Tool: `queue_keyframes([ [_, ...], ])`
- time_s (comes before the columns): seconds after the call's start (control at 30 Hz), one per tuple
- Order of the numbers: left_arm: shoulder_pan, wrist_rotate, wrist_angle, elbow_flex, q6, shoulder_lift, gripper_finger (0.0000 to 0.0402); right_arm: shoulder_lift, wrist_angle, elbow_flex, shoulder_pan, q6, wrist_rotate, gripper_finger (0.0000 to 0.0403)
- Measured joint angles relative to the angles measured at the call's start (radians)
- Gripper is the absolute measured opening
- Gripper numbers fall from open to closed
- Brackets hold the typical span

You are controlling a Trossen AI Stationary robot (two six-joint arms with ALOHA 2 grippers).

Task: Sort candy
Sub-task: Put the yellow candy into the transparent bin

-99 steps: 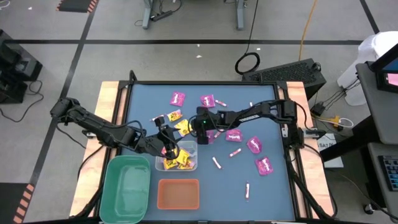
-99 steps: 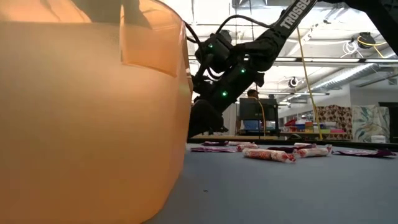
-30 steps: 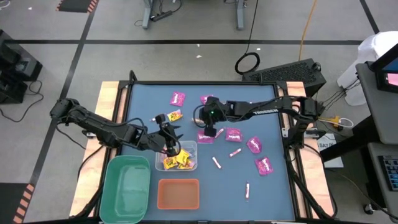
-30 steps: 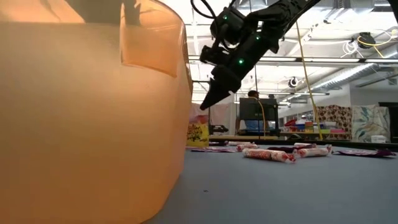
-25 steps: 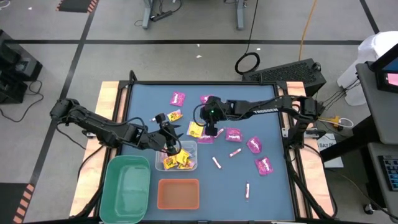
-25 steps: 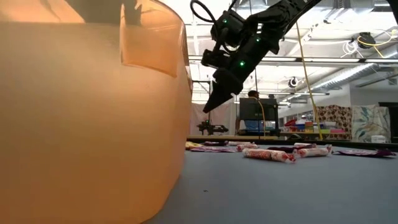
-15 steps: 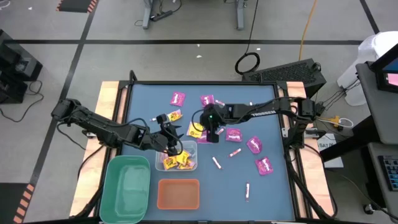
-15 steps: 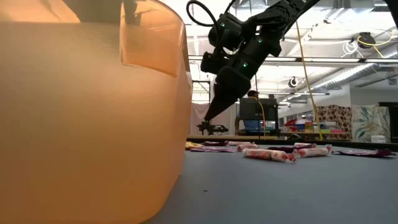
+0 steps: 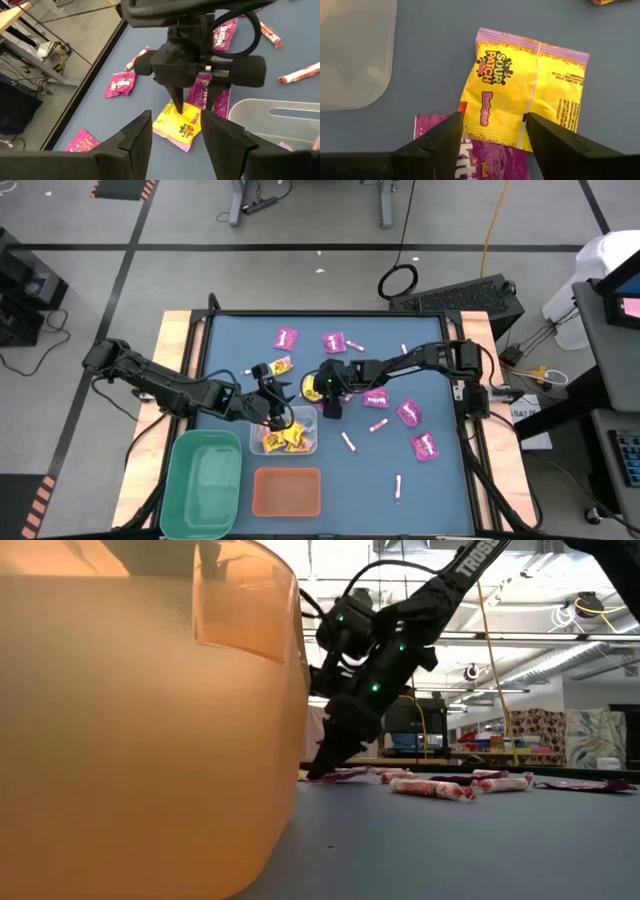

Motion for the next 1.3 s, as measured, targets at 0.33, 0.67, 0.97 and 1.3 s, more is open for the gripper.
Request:
queue_keyframes([
  [0.33, 0.0, 0.011, 0.0, 0.0, 0.0, 0.0, 0.0173, 0.02, 0.002, 0.003, 0.0, 0.043, -0.005, 0.0091],
  [0.67, 0.0, 0.012, 0.0, 0.0, 0.0, 0.0, 0.0173, 0.004, -0.005, 0.0, -0.012, 0.041, 0.004, 0.0005],
  [0.97, 0.0, 0.012, 0.0, 0.0, 0.006, 0.0, 0.0173, -0.136, -0.096, -0.003, -0.013, 0.002, 0.045, 0.0001],
  [1.3, 0.0, 0.051, 0.158, 0.0, 0.133, 0.005, 0.0173, -0.346, -0.216, -0.001, 0.017, -0.005, 0.015, 0.0],
])
